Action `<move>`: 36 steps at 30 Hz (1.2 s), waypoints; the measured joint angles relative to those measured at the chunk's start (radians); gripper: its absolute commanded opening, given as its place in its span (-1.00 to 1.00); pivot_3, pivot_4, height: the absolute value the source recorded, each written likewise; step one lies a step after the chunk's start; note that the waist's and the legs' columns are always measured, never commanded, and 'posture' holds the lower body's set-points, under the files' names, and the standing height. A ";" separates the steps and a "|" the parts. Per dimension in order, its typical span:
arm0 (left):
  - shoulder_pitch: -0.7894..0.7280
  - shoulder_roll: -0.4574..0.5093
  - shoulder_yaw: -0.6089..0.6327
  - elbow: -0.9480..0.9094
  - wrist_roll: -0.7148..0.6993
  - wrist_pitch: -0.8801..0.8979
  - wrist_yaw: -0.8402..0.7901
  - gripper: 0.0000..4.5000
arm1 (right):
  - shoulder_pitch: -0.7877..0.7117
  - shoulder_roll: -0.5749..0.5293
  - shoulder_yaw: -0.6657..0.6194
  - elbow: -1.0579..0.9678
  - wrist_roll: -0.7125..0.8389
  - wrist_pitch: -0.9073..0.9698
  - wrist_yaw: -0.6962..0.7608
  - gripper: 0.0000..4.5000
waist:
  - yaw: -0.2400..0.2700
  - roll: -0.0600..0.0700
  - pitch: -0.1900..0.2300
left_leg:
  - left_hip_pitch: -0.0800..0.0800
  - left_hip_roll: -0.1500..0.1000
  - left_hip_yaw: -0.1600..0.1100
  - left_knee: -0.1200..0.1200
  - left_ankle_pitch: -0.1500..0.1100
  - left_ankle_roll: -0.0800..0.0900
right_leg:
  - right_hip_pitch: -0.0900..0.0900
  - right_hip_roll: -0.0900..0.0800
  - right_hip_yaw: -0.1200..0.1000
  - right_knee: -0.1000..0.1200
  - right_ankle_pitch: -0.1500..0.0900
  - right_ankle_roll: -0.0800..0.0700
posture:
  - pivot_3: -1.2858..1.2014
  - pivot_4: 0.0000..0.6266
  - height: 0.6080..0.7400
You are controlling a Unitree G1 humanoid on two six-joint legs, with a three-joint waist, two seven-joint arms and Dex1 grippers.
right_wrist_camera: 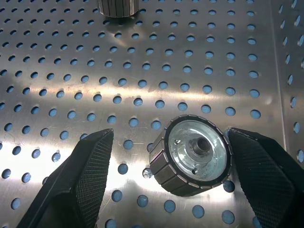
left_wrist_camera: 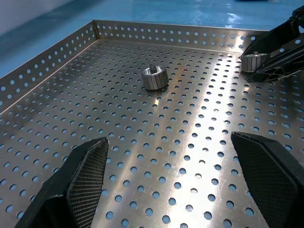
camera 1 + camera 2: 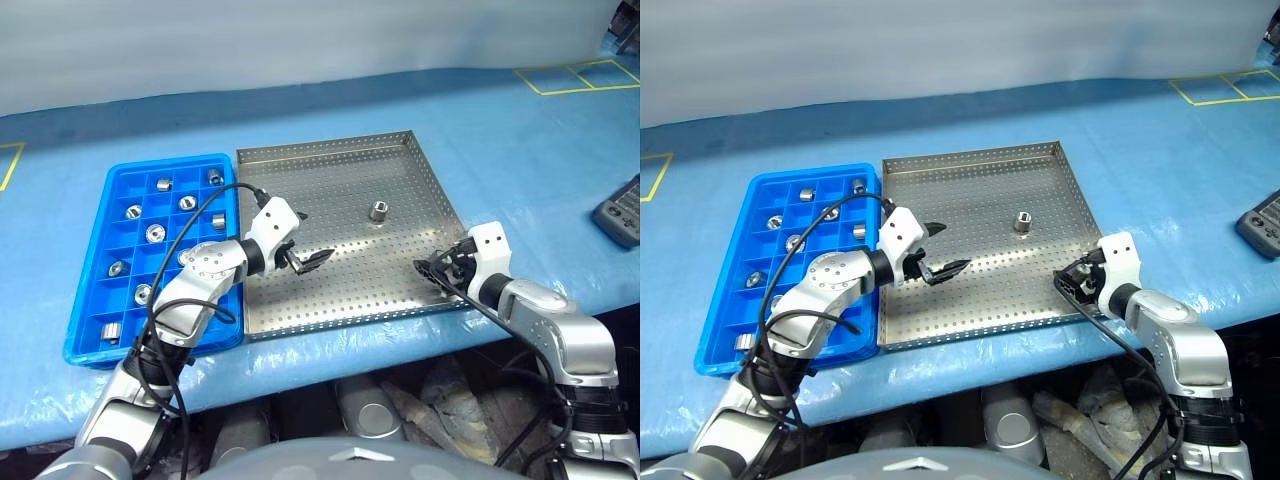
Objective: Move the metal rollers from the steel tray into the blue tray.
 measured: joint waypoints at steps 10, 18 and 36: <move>0.002 0.001 0.001 0.000 0.001 0.000 0.002 1.00 | 0.000 0.029 -0.001 -0.004 0.003 -0.001 -0.017 -0.24 | 0.005 0.000 0.000 | 0.000 0.000 0.000 0.000 0.000 0.000 | 0.000 0.000 0.000 0.000 0.000 0.000 | -0.21 -0.52 1.00; 0.007 0.001 0.015 -0.003 0.000 0.000 0.006 1.00 | 0.000 0.047 0.007 -0.011 0.002 -0.007 -0.026 -0.24 | 0.010 0.000 0.000 | 0.000 0.000 0.000 0.000 0.000 0.000 | 0.000 0.000 0.000 0.000 0.000 0.000 | -0.20 -0.52 1.00; 0.379 0.244 0.430 -0.461 -0.044 0.261 0.087 1.00 | -0.295 0.169 0.340 -0.037 -0.035 -0.184 0.121 -0.24 | 0.075 -0.001 0.002 | -0.004 0.003 -0.001 -0.001 -0.001 -0.003 | -0.009 -0.002 0.000 0.004 0.001 -0.008 | 0.00 -0.52 1.00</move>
